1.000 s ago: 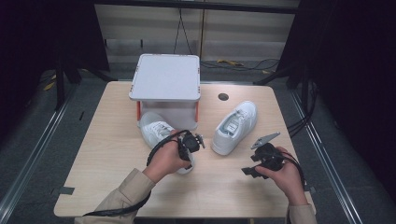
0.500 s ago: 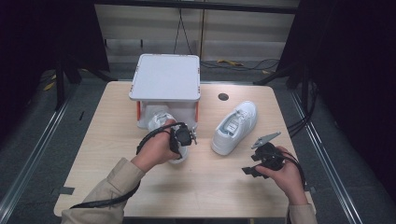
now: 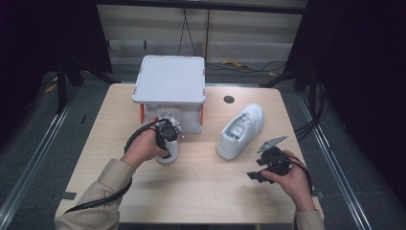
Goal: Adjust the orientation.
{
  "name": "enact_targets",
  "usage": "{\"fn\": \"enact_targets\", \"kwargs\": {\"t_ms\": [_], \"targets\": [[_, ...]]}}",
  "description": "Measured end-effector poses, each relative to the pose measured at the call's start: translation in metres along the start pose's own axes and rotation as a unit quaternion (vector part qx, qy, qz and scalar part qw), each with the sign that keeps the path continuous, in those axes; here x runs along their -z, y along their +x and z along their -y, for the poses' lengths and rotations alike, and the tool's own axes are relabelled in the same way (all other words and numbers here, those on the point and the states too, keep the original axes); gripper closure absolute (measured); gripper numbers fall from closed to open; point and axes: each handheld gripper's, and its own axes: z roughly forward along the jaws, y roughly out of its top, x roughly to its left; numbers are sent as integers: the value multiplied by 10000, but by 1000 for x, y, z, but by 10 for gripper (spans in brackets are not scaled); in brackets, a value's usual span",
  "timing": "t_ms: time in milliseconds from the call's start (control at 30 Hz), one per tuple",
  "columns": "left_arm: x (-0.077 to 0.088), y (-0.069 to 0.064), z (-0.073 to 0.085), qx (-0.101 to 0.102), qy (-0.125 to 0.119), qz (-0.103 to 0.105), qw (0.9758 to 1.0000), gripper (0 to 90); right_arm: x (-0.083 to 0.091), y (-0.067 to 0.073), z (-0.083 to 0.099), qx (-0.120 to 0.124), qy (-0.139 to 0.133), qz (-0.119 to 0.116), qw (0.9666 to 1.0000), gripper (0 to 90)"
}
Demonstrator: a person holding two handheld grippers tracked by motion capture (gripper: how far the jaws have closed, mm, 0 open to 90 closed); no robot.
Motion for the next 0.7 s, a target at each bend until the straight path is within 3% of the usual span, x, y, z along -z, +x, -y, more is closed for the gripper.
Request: {"fn": "enact_targets", "kwargs": {"t_ms": [67,133,300,433,600,667,700], "targets": [[1,0,1,38,-48,-15,10000,516,0,1,0,11,-4,2,10000,327],[3,-2,3,262,-353,-123,9990,506,-1,1,-1,35,4,-13,10000,327],[2,-4,3,362,-384,-97,9986,526,-4,0,0,27,45,-29,10000,327],[-5,-3,3,598,-282,157,9977,664,-2,1,-1,26,4,-12,10000,328],[-5,-3,0,550,-194,171,9982,708,-3,1,0,34,35,-22,10000,328],[-3,-5,-1,433,-179,155,9988,720,-3,1,0,23,32,-26,10000,328],[-1,-6,-2,264,-289,110,9992,726,-3,1,0,16,20,-19,10000,328]]}}
